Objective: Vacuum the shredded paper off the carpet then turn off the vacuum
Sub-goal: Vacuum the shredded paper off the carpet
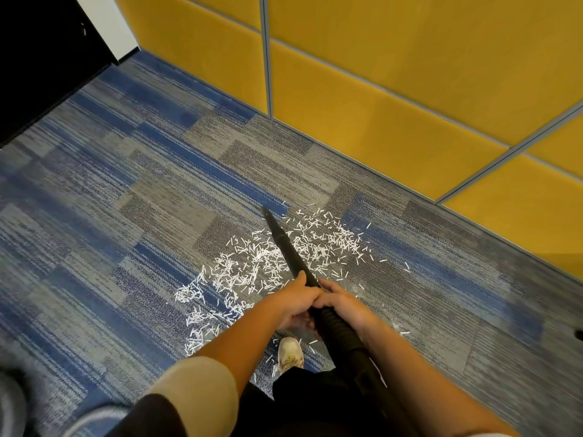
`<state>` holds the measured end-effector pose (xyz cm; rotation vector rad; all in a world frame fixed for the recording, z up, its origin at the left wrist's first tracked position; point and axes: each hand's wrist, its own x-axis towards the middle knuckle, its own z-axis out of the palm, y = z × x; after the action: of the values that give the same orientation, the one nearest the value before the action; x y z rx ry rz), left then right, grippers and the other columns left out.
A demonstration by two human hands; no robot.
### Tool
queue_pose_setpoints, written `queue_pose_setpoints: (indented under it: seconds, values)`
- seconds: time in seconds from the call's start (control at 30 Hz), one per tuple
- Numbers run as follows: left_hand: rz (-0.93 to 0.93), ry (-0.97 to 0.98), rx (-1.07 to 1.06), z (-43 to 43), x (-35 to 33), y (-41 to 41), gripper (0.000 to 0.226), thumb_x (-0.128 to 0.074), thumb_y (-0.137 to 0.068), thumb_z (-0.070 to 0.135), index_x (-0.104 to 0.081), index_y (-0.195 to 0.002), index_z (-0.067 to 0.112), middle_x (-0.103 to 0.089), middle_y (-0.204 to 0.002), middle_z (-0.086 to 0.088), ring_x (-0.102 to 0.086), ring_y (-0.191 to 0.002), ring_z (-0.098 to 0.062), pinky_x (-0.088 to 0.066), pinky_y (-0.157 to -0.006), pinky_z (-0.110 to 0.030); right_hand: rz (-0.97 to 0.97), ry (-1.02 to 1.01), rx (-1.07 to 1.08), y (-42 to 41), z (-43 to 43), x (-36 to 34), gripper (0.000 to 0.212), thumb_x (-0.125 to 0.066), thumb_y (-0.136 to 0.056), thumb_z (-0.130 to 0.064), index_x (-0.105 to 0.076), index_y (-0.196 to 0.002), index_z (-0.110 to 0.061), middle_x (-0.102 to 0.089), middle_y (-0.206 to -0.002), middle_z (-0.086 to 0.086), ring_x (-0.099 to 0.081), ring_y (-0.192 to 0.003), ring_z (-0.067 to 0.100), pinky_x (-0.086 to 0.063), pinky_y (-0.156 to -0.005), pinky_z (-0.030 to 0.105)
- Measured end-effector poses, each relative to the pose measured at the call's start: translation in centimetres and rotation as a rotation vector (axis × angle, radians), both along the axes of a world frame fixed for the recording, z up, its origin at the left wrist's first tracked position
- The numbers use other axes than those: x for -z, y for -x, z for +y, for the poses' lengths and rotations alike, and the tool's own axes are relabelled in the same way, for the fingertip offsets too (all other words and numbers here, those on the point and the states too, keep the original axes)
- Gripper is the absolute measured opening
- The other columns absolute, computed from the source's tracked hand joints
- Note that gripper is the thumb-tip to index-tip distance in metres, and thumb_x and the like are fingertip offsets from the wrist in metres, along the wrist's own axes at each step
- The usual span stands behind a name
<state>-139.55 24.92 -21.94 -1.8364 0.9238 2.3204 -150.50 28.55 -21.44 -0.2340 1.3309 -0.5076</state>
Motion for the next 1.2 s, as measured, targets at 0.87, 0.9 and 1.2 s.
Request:
queue_pose_setpoints:
  seconds: [0.87,0.9,1.2]
  values:
    - [-0.06,0.007,0.083,3.8,-0.6,-2.0,0.061,-0.041,-0.097,0.016,-0.007,-0.147,0.019,-0.057,-0.089,-0.012,-0.058,-0.058,-0.018,-0.054,-0.051,-0.028,-0.02,-0.007,-0.114,-2.1,3.7,-0.3,0.051,-0.047,-0.085,0.007,-0.041,-0.126,-0.022,-0.058,-0.074,0.017,-0.056,-0.045,0.022,-0.048,-0.041,0.026]
    - [-0.059,0.004,0.088,4.1,-0.6,-1.9,0.062,-0.042,-0.096,0.016,-0.007,-0.147,0.02,-0.058,-0.093,-0.013,-0.059,-0.061,-0.019,-0.055,-0.055,-0.03,-0.02,-0.007,-0.109,-2.0,4.1,-0.3,0.056,-0.046,-0.085,0.008,-0.038,-0.132,-0.021,-0.058,-0.075,0.017,-0.057,-0.045,0.022,-0.048,-0.041,0.026]
    - [-0.008,0.013,0.114,5.5,0.0,0.1,0.07,-0.043,-0.095,0.017,0.0,-0.149,0.024,-0.057,-0.1,-0.015,-0.057,-0.071,-0.022,-0.054,-0.085,-0.042,0.033,-0.038,0.014,-0.3,5.9,-0.3,0.068,-0.044,-0.085,0.008,-0.03,-0.144,-0.021,-0.057,-0.064,0.018,-0.053,-0.043,0.025,-0.047,-0.039,0.027]
